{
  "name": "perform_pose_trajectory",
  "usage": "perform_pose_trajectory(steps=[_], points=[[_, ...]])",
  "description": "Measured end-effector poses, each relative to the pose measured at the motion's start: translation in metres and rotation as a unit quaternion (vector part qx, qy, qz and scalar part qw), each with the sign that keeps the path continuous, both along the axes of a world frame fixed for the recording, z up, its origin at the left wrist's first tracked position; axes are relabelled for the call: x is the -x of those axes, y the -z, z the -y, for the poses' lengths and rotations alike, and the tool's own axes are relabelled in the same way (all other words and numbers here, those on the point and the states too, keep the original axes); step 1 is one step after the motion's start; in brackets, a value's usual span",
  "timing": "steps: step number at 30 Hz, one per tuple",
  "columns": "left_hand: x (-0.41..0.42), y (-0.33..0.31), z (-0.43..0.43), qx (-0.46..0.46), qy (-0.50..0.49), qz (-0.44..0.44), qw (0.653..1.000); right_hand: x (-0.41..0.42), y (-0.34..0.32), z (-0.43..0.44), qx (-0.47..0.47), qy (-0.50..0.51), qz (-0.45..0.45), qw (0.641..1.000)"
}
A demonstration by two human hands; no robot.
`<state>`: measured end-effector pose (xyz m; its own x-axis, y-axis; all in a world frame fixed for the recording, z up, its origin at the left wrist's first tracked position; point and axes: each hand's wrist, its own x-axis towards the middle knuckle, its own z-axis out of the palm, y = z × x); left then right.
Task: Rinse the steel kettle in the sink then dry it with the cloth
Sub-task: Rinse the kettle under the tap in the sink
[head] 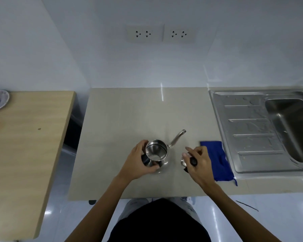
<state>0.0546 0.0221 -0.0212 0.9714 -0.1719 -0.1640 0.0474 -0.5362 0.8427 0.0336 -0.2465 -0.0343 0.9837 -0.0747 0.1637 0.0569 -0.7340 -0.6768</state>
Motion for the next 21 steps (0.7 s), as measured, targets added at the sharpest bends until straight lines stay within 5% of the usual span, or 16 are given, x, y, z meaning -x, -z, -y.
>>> perform_pose_trajectory(steps=[6,21], points=[[-0.001,0.005,-0.001,-0.006,-0.002,-0.006,1.0,0.009,0.058,0.022,0.098,0.011,-0.05,0.994],[0.006,0.006,0.0,0.003,-0.034,-0.01,0.999,0.012,0.102,0.024,0.168,-0.025,-0.08,0.982]])
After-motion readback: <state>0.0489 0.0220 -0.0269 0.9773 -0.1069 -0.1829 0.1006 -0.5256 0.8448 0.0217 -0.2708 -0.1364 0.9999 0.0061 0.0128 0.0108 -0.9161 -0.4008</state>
